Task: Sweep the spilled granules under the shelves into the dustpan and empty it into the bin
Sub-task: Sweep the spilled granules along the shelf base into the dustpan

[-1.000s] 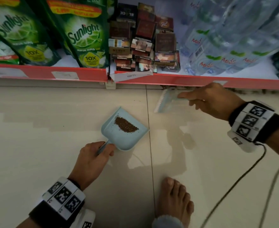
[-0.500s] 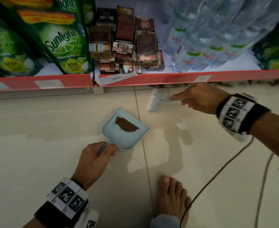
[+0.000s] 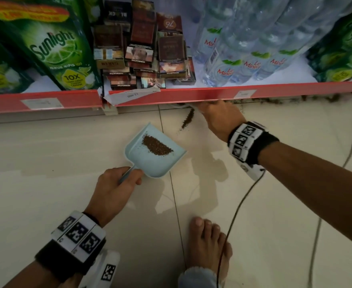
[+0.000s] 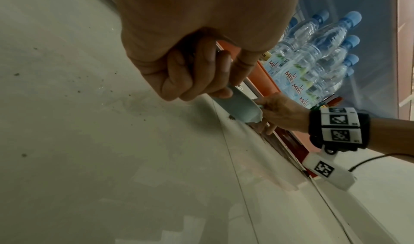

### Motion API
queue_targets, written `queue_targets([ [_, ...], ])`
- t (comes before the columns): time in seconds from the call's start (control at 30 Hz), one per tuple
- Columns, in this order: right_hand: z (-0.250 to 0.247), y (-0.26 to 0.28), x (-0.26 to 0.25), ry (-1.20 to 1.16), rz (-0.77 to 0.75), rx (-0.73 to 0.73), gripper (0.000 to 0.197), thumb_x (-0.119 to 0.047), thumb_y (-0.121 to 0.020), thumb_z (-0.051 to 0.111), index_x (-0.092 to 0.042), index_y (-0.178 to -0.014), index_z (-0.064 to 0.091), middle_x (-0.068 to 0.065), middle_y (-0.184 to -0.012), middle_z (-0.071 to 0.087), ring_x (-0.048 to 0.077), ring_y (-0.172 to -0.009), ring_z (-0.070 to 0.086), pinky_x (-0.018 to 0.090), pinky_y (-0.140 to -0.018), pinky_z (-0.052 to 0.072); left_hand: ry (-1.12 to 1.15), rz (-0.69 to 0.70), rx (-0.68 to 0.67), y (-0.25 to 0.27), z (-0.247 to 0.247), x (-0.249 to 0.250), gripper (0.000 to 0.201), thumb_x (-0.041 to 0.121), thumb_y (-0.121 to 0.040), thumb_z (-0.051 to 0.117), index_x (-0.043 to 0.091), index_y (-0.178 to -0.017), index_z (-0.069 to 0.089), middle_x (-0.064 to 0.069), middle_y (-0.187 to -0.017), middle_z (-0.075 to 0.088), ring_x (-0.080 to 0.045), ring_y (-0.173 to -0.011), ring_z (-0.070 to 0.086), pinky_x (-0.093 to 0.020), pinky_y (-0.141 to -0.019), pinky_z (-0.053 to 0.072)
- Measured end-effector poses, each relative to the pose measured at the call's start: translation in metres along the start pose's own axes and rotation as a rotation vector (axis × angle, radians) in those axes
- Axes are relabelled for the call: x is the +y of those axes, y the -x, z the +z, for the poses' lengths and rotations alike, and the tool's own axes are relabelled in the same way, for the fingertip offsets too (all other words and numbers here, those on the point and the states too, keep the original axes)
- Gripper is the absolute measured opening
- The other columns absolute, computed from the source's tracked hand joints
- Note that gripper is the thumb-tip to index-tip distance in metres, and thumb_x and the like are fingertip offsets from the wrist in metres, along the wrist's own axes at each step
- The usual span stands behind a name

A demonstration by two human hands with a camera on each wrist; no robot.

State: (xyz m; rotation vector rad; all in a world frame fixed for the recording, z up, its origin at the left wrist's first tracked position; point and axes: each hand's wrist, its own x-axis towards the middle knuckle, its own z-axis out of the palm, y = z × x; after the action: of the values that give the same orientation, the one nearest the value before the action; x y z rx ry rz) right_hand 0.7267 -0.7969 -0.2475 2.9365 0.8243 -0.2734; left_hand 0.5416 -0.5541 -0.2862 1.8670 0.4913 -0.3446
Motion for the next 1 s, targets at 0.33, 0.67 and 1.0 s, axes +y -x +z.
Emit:
queue_targets([
  [0.33,-0.028,0.066,0.048,0.09,-0.08,0.036,0.057,-0.003,-0.09,0.057,-0.027,-0.142,0.051,0.013,-0.089,0.068,0.042,-0.068,0.065,0.045,-0.059,0.053,0.003,0.01,-0.011,0.01,0.001,-0.004,0.034,0.04,-0.08,0.061,0.016,-0.056,0.06,0.01,-0.04,0.041,-0.004,-0.04,0.036,-0.026,-0.05,0.031],
  [0.67,-0.019,0.004,-0.015,-0.206,-0.227,0.036,0.042,-0.013,-0.096,0.052,-0.025,-0.135,0.057,0.013,-0.128,0.065,0.035,-0.112,0.063,0.047,-0.089,0.053,-0.024,0.002,0.013,0.016,0.001,-0.014,0.036,0.031,-0.091,0.061,0.022,-0.056,0.061,0.01,-0.041,0.042,-0.004,-0.04,0.036,-0.027,-0.052,0.032],
  [1.0,-0.03,0.057,0.079,-0.216,-0.181,0.015,0.043,0.008,-0.083,0.066,-0.012,-0.12,0.07,0.015,-0.087,0.075,0.037,-0.078,0.07,0.044,-0.079,0.056,0.033,-0.043,0.031,0.019,-0.009,-0.017,0.03,0.044,-0.075,0.055,0.021,-0.057,0.061,0.01,-0.041,0.042,-0.004,-0.041,0.037,-0.027,-0.052,0.033],
])
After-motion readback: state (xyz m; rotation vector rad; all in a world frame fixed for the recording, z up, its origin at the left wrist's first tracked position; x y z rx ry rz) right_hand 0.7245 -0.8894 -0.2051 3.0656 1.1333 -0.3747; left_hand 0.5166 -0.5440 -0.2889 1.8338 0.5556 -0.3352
